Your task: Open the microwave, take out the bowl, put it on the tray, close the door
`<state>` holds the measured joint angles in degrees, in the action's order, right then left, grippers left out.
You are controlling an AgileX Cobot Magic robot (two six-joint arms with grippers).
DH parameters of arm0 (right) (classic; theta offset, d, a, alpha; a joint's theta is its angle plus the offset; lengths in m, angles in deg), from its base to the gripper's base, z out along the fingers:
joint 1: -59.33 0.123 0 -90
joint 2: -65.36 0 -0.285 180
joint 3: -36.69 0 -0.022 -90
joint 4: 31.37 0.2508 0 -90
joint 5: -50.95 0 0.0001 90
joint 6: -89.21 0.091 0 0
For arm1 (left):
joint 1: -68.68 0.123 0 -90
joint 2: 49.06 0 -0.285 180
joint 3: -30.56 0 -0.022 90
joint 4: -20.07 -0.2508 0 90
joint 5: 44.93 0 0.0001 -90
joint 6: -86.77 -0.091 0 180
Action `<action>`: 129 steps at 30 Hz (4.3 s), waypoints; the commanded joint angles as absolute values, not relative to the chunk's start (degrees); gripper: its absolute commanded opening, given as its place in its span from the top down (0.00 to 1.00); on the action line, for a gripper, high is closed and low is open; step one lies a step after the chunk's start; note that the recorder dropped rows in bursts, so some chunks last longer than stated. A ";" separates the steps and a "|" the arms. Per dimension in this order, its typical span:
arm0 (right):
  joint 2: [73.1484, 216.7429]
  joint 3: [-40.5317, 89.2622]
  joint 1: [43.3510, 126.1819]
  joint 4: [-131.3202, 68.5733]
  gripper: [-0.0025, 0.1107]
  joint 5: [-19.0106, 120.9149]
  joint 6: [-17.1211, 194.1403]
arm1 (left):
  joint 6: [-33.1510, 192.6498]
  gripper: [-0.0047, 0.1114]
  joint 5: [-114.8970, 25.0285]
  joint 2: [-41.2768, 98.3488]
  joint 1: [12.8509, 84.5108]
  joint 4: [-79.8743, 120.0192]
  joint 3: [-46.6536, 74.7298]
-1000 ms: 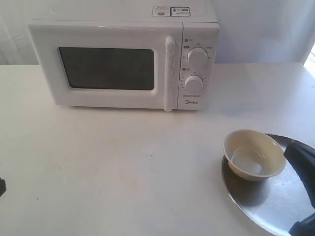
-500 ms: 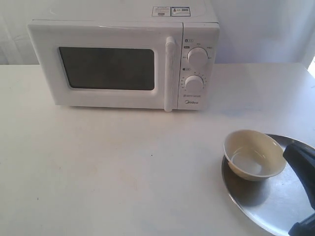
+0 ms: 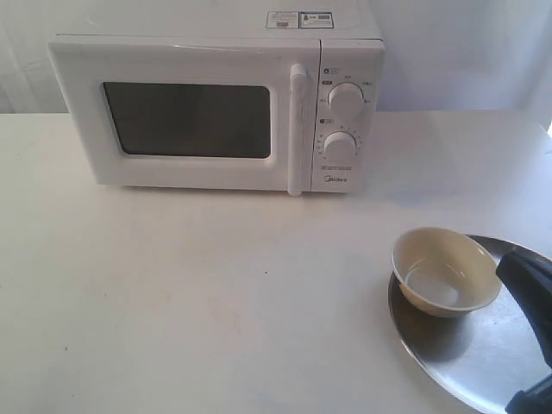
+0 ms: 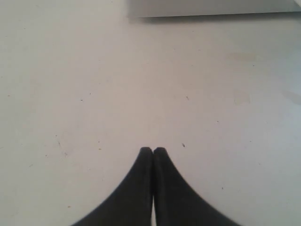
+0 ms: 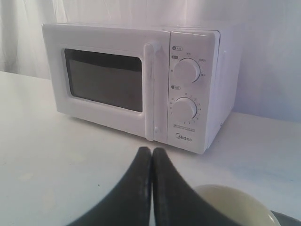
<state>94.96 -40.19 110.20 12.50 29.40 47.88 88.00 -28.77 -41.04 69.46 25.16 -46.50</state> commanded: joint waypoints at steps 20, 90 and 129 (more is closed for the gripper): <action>92.29 -40.53 110.19 12.56 0.98 28.83 47.25 | 88.12 0.96 -28.60 -41.28 69.70 25.54 -46.65; 73.15 -40.53 80.67 -32.80 0.98 68.18 93.47 | 88.12 0.96 -28.64 -41.28 69.70 25.43 -46.65; 73.15 -40.53 80.67 -36.92 0.98 71.13 89.58 | 88.12 0.96 -28.64 -41.28 69.70 25.43 -46.65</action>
